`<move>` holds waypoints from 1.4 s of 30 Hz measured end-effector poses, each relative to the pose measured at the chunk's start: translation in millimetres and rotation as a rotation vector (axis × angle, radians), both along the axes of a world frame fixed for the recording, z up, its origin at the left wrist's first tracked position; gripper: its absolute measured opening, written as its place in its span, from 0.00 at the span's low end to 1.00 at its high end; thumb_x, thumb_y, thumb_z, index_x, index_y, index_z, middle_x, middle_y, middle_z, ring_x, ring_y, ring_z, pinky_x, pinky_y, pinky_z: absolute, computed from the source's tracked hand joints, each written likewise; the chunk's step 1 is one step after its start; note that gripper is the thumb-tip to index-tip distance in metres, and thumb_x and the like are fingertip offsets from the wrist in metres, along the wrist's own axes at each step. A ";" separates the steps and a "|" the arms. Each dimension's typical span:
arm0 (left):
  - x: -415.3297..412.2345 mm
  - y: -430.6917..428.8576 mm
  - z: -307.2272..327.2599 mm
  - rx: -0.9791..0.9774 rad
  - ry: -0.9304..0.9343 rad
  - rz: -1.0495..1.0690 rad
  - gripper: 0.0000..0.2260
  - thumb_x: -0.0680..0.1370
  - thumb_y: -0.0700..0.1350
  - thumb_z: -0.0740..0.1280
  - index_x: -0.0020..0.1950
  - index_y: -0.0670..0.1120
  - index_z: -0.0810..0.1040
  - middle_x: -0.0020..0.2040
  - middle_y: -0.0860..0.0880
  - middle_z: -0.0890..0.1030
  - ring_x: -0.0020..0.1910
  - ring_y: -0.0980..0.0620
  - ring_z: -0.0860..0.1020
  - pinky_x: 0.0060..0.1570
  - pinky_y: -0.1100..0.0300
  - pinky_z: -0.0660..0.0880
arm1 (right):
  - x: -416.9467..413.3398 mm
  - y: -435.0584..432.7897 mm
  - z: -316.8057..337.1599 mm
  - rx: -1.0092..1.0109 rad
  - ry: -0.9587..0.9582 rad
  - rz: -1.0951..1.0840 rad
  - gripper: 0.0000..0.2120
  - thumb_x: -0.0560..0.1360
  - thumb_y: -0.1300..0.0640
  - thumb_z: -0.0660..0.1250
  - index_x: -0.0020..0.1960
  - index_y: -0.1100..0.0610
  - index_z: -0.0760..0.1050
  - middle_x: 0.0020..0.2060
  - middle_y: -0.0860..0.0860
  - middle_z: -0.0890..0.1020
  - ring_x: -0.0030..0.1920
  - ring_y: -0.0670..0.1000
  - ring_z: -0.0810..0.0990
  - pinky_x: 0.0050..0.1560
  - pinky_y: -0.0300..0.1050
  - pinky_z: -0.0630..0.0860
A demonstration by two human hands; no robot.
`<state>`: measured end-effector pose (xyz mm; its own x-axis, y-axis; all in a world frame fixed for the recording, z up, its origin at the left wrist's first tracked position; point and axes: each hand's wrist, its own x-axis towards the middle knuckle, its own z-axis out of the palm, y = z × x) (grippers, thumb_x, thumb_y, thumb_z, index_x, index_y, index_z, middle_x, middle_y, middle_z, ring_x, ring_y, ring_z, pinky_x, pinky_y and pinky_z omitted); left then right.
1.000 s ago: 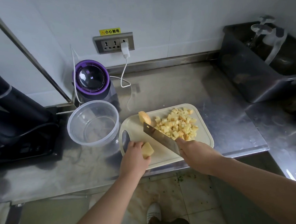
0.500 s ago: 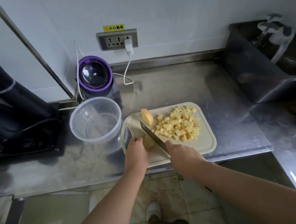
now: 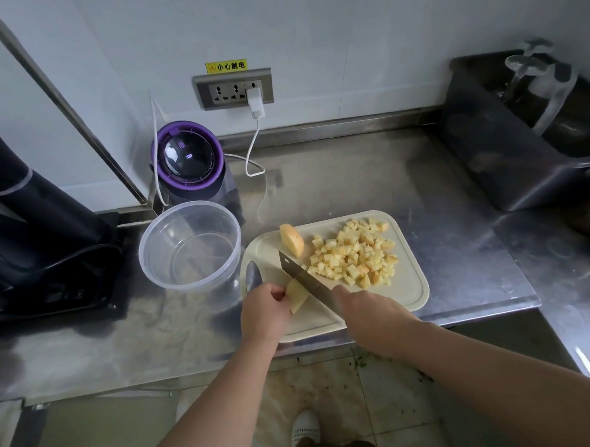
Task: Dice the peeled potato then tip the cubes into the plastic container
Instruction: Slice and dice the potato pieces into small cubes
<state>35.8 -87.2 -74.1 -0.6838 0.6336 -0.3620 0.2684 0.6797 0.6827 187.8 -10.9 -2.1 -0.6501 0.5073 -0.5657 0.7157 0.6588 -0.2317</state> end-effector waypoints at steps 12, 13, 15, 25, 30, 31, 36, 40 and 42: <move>-1.1 1.4 0.8 -0.034 -0.057 0.038 0.07 0.74 0.46 0.69 0.51 0.48 0.80 0.48 0.53 0.83 0.50 0.51 0.80 0.47 0.58 0.74 | -1.2 -17.1 3.9 0.063 0.025 0.020 0.19 0.77 0.69 0.56 0.64 0.56 0.60 0.35 0.49 0.68 0.36 0.52 0.72 0.35 0.45 0.68; -0.7 1.4 1.1 -0.033 -0.055 0.036 0.07 0.74 0.46 0.69 0.51 0.49 0.81 0.48 0.53 0.83 0.50 0.51 0.80 0.47 0.58 0.74 | -1.0 -18.5 2.9 0.067 0.028 0.023 0.19 0.77 0.69 0.56 0.64 0.56 0.60 0.36 0.49 0.68 0.35 0.51 0.72 0.35 0.44 0.68; -0.5 1.3 0.8 -0.027 -0.060 0.040 0.07 0.75 0.47 0.69 0.51 0.49 0.81 0.48 0.53 0.83 0.50 0.51 0.80 0.48 0.58 0.74 | -1.1 -20.4 1.7 0.080 0.032 0.033 0.19 0.77 0.69 0.57 0.65 0.56 0.60 0.37 0.49 0.70 0.36 0.51 0.72 0.36 0.45 0.69; 0.1 1.3 2.0 -0.031 -0.050 0.037 0.07 0.75 0.45 0.68 0.51 0.49 0.81 0.48 0.54 0.83 0.49 0.52 0.79 0.46 0.60 0.72 | 1.1 -23.4 -2.2 0.086 0.043 0.014 0.20 0.77 0.69 0.58 0.66 0.56 0.59 0.40 0.50 0.71 0.39 0.52 0.74 0.38 0.45 0.70; 0.3 0.4 1.0 -0.010 -0.050 0.029 0.05 0.75 0.44 0.68 0.50 0.49 0.81 0.47 0.53 0.83 0.48 0.52 0.81 0.49 0.56 0.77 | 0.3 -19.8 -3.8 0.063 0.037 0.026 0.21 0.78 0.68 0.59 0.67 0.55 0.59 0.39 0.49 0.71 0.36 0.50 0.74 0.35 0.43 0.70; 0.7 0.3 1.5 -0.010 -0.041 0.023 0.05 0.75 0.44 0.68 0.50 0.48 0.81 0.47 0.53 0.83 0.47 0.52 0.81 0.47 0.57 0.76 | 0.0 -18.5 -3.6 0.060 0.031 0.038 0.21 0.78 0.68 0.59 0.67 0.56 0.59 0.39 0.49 0.71 0.36 0.50 0.74 0.35 0.43 0.71; 2.9 0.4 1.2 -0.014 -0.015 0.013 0.03 0.76 0.43 0.68 0.48 0.50 0.79 0.46 0.54 0.83 0.47 0.52 0.81 0.45 0.59 0.75 | -1.6 -12.4 -3.2 0.035 0.008 0.091 0.21 0.79 0.66 0.60 0.68 0.56 0.59 0.46 0.52 0.77 0.39 0.49 0.76 0.38 0.43 0.75; 1.7 0.9 0.9 -0.009 -0.029 0.007 0.06 0.76 0.42 0.68 0.44 0.53 0.75 0.43 0.55 0.81 0.46 0.52 0.81 0.47 0.57 0.77 | -6.8 -10.1 -6.8 0.034 -0.012 0.112 0.20 0.79 0.64 0.62 0.68 0.57 0.59 0.49 0.52 0.78 0.41 0.49 0.79 0.41 0.43 0.77; 0.8 1.0 1.0 -0.006 -0.041 0.006 0.06 0.76 0.41 0.68 0.44 0.52 0.75 0.43 0.55 0.81 0.46 0.52 0.81 0.49 0.55 0.78 | -12.1 -8.3 -8.5 0.032 -0.010 0.083 0.19 0.79 0.65 0.61 0.67 0.56 0.60 0.46 0.51 0.77 0.41 0.50 0.78 0.40 0.43 0.76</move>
